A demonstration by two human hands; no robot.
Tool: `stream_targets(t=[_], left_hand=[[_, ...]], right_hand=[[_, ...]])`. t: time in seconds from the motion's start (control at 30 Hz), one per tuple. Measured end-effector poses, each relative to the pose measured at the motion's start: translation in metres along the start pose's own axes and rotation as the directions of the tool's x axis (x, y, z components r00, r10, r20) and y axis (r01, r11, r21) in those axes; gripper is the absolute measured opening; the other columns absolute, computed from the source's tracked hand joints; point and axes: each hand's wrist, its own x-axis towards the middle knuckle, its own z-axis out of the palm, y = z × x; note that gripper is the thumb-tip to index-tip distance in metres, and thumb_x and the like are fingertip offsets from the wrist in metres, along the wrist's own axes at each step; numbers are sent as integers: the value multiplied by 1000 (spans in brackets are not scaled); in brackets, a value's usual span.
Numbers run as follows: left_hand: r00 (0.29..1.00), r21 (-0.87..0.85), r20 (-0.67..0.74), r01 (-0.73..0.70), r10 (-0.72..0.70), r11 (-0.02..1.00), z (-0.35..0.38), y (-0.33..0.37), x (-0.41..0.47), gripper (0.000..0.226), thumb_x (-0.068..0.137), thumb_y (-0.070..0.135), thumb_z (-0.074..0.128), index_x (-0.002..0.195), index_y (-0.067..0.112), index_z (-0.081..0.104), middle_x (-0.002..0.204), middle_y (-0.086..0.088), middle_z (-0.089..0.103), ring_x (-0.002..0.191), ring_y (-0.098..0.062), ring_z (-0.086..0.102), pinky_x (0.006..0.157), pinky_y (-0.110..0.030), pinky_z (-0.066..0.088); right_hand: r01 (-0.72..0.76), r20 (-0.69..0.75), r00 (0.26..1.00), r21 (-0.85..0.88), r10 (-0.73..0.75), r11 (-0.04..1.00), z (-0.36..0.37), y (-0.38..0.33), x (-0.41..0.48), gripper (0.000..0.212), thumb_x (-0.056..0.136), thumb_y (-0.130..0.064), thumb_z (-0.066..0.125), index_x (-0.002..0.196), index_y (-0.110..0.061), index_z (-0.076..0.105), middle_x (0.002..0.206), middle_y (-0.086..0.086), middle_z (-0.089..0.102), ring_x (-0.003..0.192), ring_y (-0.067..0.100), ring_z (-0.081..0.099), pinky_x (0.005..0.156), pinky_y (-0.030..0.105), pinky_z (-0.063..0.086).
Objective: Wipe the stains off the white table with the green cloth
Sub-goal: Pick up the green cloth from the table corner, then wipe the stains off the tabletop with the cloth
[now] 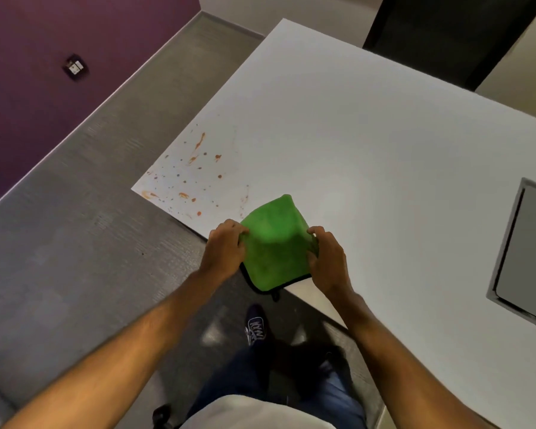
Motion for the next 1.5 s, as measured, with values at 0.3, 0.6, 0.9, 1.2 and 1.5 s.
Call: stream_targets(t=[0.3, 0.6, 0.9, 1.2, 1.5], left_hand=[[996, 140, 92, 1, -14, 990, -8, -49, 51, 45, 83, 7, 74, 126, 8, 63, 124, -12, 59, 111, -29, 56, 100, -39, 49], [998, 209, 57, 13, -26, 978, -12, -68, 111, 37, 90, 8, 66, 126, 4, 61, 128, -15, 57, 114, -30, 52, 99, -40, 47], [949, 396, 278, -251, 145, 883, 47, -55, 119, 94, 82, 79, 45, 157, 26, 24, 166, -17, 3, 153, -35, 0, 121, -60, 10], [885, 416, 355, -439, 302, 796, 89, -64, 133, 101, 74, 85, 38, 158, 38, 6, 166, -15, -5, 152, -40, -7, 111, -75, -1], [880, 432, 148, -468, 451, 771, 106, -90, 156, 80, 89, 64, 38, 158, 35, 10, 167, -10, 7, 153, -37, 4, 107, -78, 6]], right_hand=[[51, 140, 989, -81, -40, 995, 37, -29, 55, 42, 92, -1, 52, 132, -15, 55, 109, 8, 54, 87, 23, 55, 74, 28, 39], [101, 85, 992, -117, -91, 988, 60, -28, 141, 31, 99, -7, 48, 129, -7, 58, 117, 13, 55, 90, 32, 62, 73, 35, 52], [182, 8, 983, -160, -183, 970, 80, -5, 155, 27, 101, -11, 42, 128, -11, 49, 121, 1, 47, 105, 26, 55, 82, 39, 55], [-70, -107, 993, -231, 46, 971, 118, 34, 118, 58, 100, -1, 43, 157, -1, 33, 165, 19, 30, 157, 38, 21, 129, 55, 16], [-256, -220, 962, -529, 161, 809, 155, 37, 103, 64, 109, -45, 9, 164, -14, 2, 174, 6, 0, 161, 26, -3, 128, 58, 10]])
